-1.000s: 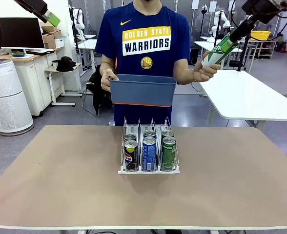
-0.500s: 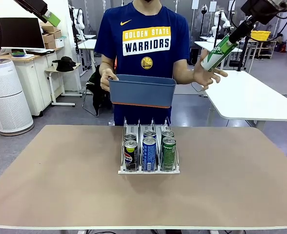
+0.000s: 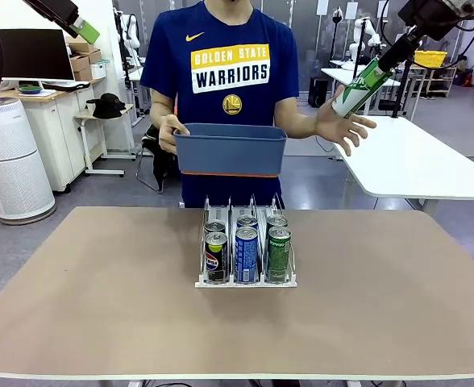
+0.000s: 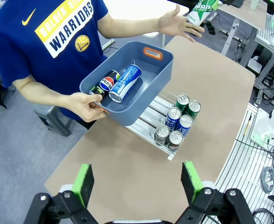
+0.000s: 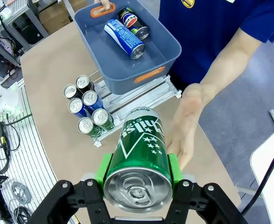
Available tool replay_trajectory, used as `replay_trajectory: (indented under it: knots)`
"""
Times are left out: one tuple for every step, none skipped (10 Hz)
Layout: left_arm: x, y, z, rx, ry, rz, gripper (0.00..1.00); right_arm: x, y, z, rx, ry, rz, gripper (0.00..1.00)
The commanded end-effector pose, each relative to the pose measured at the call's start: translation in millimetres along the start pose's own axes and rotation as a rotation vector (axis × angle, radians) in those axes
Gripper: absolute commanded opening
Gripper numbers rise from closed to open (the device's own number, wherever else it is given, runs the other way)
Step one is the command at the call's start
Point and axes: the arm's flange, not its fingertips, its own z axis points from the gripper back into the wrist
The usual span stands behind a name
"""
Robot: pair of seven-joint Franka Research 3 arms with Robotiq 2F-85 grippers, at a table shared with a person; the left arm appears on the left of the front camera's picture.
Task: Fill the beverage cans into the dispenser.
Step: Place the picked Sprite in the line of the Automatic Can Dispenser with the same cans.
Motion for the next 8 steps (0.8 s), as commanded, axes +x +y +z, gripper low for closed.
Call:
replay_trajectory:
  knots:
    - [-0.8,-1.2,-0.5,0.003,0.005,-0.001,1.0,0.8,0.4,2.5,-0.004,-0.002,0.001,0.0]
    - [-0.8,-1.2,-0.5,0.003,0.005,-0.001,1.0,0.0,0.0,0.0,0.0,0.0,0.0,0.58]
    - [-0.8,-1.2,-0.5,0.003,0.005,-0.001,1.0,-4.5,14.1,1.8,-0.001,0.038,-0.003,0.58]
    - [-0.8,-1.2,-0.5,0.003,0.005,-0.001,1.0,-9.6,28.4,4.6,0.0,0.056,-0.007,0.58]
    - [-0.8,-1.2,-0.5,0.003,0.005,-0.001,1.0,-15.7,45.7,4.1,-0.003,0.062,-0.032,0.58]
    - [-0.8,-1.2,-0.5,0.003,0.005,-0.001,1.0,-21.3,65.1,3.4,0.008,0.071,-0.053,0.58]
    - [-0.8,-1.2,-0.5,0.003,0.005,-0.001,1.0,-26.4,82.2,5.5,-0.008,0.097,-0.08,0.58]
    - [-0.8,-1.2,-0.5,0.003,0.005,-0.001,1.0,-31.6,96.6,3.6,-0.121,0.113,-0.143,0.58]
